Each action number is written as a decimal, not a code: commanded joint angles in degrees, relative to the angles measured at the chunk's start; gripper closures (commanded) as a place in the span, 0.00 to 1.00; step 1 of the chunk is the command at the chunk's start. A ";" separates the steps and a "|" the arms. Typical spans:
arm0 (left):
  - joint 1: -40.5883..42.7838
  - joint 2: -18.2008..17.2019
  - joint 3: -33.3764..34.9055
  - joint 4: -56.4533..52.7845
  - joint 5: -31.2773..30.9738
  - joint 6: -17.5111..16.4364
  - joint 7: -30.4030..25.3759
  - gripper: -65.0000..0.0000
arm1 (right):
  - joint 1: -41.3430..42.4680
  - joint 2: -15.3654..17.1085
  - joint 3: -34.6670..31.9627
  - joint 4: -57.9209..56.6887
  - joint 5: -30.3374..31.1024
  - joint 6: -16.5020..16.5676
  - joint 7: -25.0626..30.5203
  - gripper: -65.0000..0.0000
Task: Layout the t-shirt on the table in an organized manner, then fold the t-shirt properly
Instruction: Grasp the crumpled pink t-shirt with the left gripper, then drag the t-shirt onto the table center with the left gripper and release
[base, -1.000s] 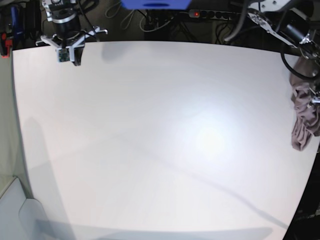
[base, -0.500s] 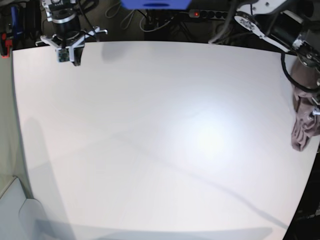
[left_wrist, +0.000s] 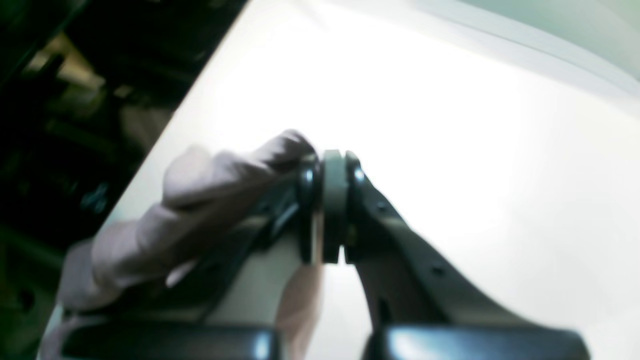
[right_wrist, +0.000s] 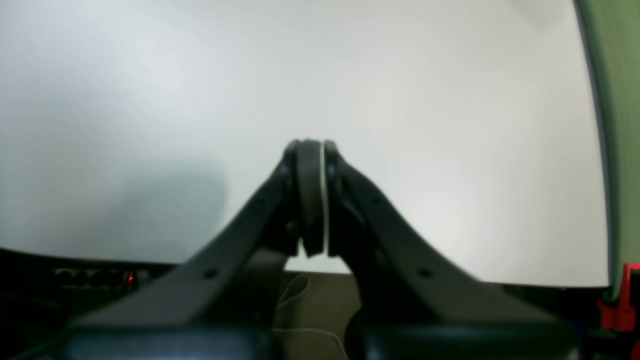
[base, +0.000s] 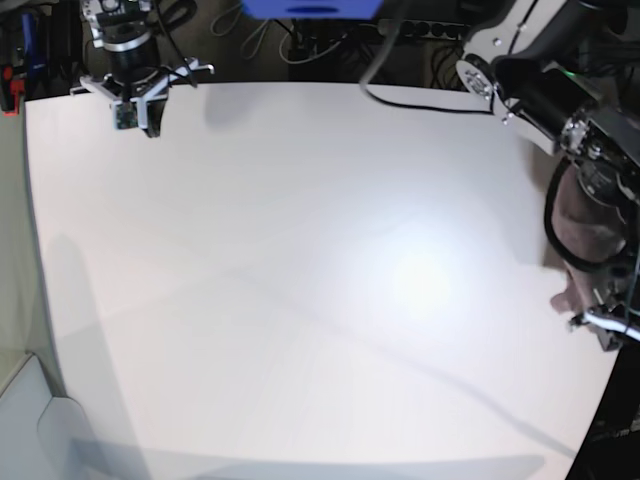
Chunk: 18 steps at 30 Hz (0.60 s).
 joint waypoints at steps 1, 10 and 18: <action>-2.77 -0.63 2.48 0.87 -1.01 0.13 -1.70 0.99 | -0.31 0.32 0.33 0.98 -0.17 0.08 1.28 1.00; -14.20 2.88 17.25 -0.19 -0.39 0.22 -1.97 0.99 | 2.15 0.32 0.33 0.98 -0.17 0.08 -3.73 1.00; -25.45 10.00 23.93 -10.91 8.66 0.22 -8.39 0.99 | 3.82 0.14 0.41 1.06 -0.17 0.08 -6.72 1.00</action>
